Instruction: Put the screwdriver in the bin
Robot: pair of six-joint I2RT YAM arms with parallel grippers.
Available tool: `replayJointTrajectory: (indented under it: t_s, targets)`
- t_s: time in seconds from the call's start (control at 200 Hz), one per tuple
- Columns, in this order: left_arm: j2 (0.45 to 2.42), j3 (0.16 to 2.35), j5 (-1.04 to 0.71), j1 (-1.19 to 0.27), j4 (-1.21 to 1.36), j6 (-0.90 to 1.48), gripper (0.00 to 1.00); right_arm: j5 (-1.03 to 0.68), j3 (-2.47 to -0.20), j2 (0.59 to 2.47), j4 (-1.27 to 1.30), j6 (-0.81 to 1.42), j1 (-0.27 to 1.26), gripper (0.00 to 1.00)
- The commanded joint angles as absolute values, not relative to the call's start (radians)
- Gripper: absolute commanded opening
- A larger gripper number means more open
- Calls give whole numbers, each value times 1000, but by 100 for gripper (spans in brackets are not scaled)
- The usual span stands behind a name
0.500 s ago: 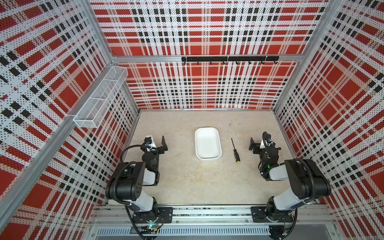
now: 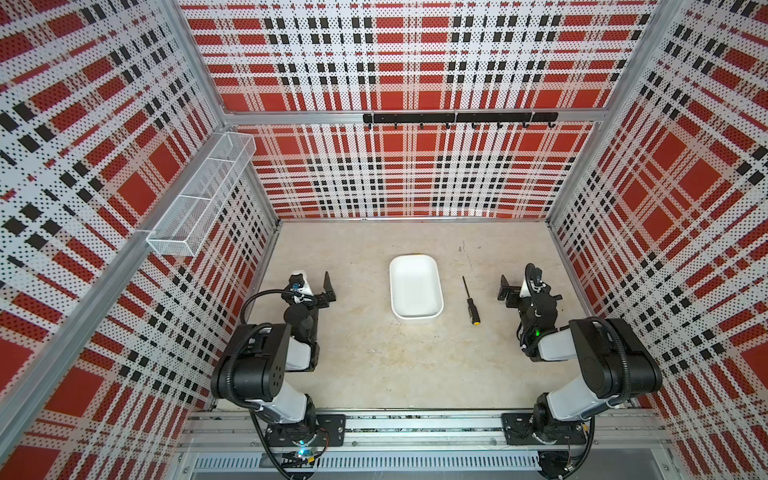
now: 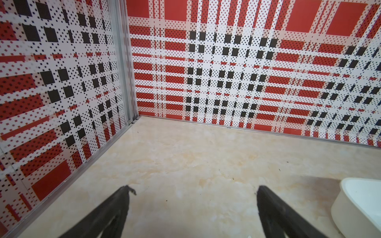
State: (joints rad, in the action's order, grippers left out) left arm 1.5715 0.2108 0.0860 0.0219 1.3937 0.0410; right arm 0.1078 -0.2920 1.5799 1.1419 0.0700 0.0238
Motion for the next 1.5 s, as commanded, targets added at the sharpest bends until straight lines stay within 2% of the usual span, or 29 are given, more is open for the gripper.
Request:
replayJointTrajectory:
  t_s: [0.0,0.17,0.456,0.601,0.762,0.827,1.052,1.343,1.498]
  targets:
    - [1539,192,44,31,1406,15,98,136,-272,1548,1173,80,23,100]
    - [1421,230,30,29,1238,10,98,148,-288,1415,1024,79,29,100]
    - [1317,360,-87,-10,896,57,98,0,-555,1175,268,219,39,100]
    - [1290,423,-74,-87,748,31,98,-131,-726,1206,-80,267,73,100]
    - [1320,522,-192,-109,628,182,98,-212,-867,1324,-360,245,184,100]
    - [1358,569,-265,-108,580,258,98,-182,-912,1381,-451,260,224,100]
    - [1492,668,-466,-109,466,407,98,-172,-917,1466,-523,305,256,97]
    - [1489,615,-458,-110,466,446,98,-203,-844,1514,-450,332,284,92]
    - [1490,636,-464,-110,371,404,98,-179,-864,1567,-455,342,308,89]
